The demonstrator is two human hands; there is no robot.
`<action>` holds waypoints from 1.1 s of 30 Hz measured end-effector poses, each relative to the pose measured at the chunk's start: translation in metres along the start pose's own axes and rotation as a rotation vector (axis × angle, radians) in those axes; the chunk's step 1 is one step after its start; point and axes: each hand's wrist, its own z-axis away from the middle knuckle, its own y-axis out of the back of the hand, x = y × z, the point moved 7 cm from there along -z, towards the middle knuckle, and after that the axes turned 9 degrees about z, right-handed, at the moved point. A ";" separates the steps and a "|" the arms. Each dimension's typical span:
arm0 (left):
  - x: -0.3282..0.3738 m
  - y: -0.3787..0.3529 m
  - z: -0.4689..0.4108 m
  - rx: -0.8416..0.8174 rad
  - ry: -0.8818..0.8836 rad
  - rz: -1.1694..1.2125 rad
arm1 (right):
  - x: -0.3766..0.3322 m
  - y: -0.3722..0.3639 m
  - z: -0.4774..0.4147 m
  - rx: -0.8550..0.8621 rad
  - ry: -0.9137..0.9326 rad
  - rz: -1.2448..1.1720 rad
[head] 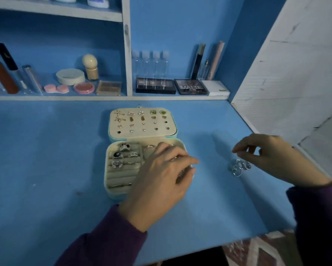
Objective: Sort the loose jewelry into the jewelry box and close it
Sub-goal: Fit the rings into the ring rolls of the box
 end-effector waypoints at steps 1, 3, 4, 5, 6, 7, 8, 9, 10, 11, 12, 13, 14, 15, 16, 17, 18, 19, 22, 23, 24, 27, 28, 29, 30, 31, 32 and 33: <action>0.005 -0.011 -0.005 -0.014 -0.016 0.014 | 0.010 0.001 0.004 -0.016 -0.032 0.036; 0.014 -0.028 -0.012 -0.036 -0.045 0.017 | 0.022 0.000 0.009 -0.051 -0.077 0.089; 0.018 -0.038 -0.017 -0.054 -0.062 0.014 | 0.027 -0.002 0.012 -0.066 -0.103 0.099; 0.021 -0.049 -0.021 -0.075 -0.078 0.000 | 0.031 -0.005 0.014 -0.076 -0.124 0.104; 0.024 -0.059 -0.024 -0.098 -0.088 -0.030 | 0.034 -0.008 0.016 -0.082 -0.141 0.108; 0.025 -0.069 -0.027 -0.118 -0.091 -0.065 | 0.036 -0.012 0.017 -0.086 -0.151 0.108; 0.026 -0.079 -0.030 -0.137 -0.086 -0.095 | 0.038 -0.014 0.018 -0.087 -0.156 0.095; 0.026 -0.088 -0.032 -0.162 -0.076 -0.121 | 0.041 -0.016 0.019 -0.091 -0.164 0.079; 0.025 -0.094 -0.034 -0.182 -0.062 -0.148 | 0.042 -0.018 0.020 -0.097 -0.167 0.068; 0.024 -0.099 -0.036 -0.199 -0.048 -0.170 | 0.043 -0.019 0.020 -0.103 -0.171 0.066; 0.024 -0.102 -0.037 -0.214 -0.035 -0.190 | 0.043 -0.019 0.020 -0.101 -0.172 0.067; 0.024 -0.104 -0.039 -0.229 -0.020 -0.211 | 0.042 -0.020 0.020 -0.093 -0.174 0.069; 0.025 -0.107 -0.041 -0.236 -0.005 -0.230 | 0.042 -0.020 0.020 -0.080 -0.175 0.067; 0.027 -0.108 -0.043 -0.233 0.009 -0.236 | 0.041 -0.020 0.020 -0.064 -0.175 0.064; 0.029 -0.109 -0.045 -0.226 0.020 -0.225 | 0.040 -0.020 0.020 -0.052 -0.175 0.057; 0.031 -0.111 -0.046 -0.218 0.022 -0.202 | 0.039 -0.020 0.019 -0.045 -0.174 0.051; 0.033 -0.112 -0.047 -0.214 0.017 -0.175 | 0.038 -0.020 0.019 -0.040 -0.173 0.051; 0.034 -0.113 -0.047 -0.208 0.011 -0.153 | 0.038 -0.020 0.019 -0.037 -0.174 0.053; 0.034 -0.112 -0.047 -0.179 0.002 -0.113 | 0.039 -0.019 0.020 0.010 -0.208 0.015; 0.034 -0.111 -0.046 -0.182 0.005 -0.093 | 0.039 -0.018 0.020 0.047 -0.217 -0.012; 0.033 -0.110 -0.045 -0.202 0.018 -0.072 | 0.038 -0.016 0.020 0.092 -0.220 -0.044; 0.027 -0.102 -0.042 -0.210 0.083 -0.030 | 0.026 -0.006 0.020 0.211 -0.211 -0.186; 0.028 -0.096 -0.040 -0.182 0.074 -0.027 | 0.020 -0.005 0.019 0.234 -0.209 -0.245; 0.031 -0.090 -0.039 -0.138 0.045 -0.019 | 0.016 -0.003 0.019 0.247 -0.213 -0.309; 0.033 -0.083 -0.037 -0.108 0.025 -0.013 | 0.011 -0.003 0.018 0.251 -0.220 -0.391; 0.034 -0.076 -0.035 -0.093 0.034 0.007 | 0.007 -0.005 0.017 0.247 -0.225 -0.500; 0.032 -0.066 -0.034 -0.076 0.061 0.040 | 0.002 -0.007 0.015 0.237 -0.226 -0.623; 0.028 -0.055 -0.032 -0.057 0.105 0.084 | -0.002 -0.009 0.014 0.222 -0.223 -0.732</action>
